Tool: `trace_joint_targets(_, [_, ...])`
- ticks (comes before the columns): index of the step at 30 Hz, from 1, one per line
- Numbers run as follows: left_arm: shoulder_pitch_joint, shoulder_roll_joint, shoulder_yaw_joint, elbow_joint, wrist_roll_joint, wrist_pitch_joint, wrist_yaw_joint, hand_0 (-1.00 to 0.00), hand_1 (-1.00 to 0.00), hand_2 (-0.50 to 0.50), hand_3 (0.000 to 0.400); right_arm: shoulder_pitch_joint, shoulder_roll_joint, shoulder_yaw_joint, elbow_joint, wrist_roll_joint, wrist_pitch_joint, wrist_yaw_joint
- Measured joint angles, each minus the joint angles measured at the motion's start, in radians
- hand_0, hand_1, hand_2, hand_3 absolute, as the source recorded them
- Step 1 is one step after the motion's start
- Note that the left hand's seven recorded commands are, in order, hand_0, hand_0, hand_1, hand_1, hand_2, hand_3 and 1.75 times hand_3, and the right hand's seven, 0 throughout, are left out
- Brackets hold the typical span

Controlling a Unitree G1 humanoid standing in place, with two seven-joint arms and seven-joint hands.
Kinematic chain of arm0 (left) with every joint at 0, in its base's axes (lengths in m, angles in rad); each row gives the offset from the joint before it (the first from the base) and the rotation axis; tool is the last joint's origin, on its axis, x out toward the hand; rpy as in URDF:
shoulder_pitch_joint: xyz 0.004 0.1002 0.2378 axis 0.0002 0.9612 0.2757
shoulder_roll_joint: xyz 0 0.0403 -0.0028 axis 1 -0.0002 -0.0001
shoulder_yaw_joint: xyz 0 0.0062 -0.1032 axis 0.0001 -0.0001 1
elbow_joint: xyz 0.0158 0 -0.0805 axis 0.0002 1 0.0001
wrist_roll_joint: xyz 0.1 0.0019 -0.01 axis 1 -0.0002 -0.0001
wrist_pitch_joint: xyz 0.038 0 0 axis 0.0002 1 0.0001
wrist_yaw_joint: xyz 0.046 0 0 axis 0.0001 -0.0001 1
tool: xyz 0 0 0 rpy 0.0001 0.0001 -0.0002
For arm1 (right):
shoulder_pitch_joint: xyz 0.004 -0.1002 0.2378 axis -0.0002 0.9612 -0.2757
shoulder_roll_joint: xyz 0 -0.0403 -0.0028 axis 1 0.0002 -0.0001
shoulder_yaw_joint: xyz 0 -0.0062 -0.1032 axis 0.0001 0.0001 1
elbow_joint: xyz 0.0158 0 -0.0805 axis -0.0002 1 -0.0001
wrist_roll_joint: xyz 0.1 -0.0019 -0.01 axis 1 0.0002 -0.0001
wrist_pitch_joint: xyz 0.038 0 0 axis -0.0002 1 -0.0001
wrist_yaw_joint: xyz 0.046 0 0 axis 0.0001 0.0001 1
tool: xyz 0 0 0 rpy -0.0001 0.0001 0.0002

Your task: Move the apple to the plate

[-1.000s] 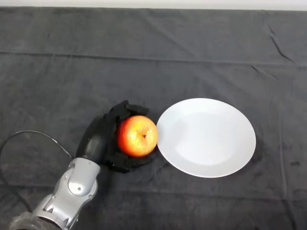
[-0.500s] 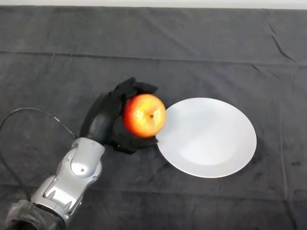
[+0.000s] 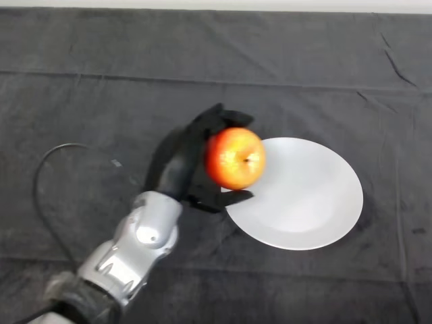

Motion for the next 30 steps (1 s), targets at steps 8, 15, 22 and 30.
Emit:
trace_joint_targets(8, [-0.06,-0.034,-0.078,0.116,-0.026,-0.058,0.017,-1.0,-1.0,0.0,0.4,0.0,0.0,-0.0001,0.0,0.0001,0.0,0.0])
trace_joint_targets(15, [-0.072,-0.04,-0.186,0.204,-0.071,-0.091,0.024,-1.0,-1.0,0.0,0.4,0.0,0.0,-0.0001,0.0,0.0001,0.0,0.0])
trace_joint_targets(22, [-0.106,-0.045,-0.227,0.246,-0.101,-0.123,0.024,-1.0,-1.0,0.0,0.4,0.0,0.0,-0.0001,0.0,0.0001,0.0,0.0001])
trace_joint_targets(30, [-0.132,-0.051,-0.268,0.288,-0.124,-0.134,0.024,0.0,0.0,0.0,0.0,0.0,0.0,-0.0002,0.0,0.0001,0.0,0.0001])
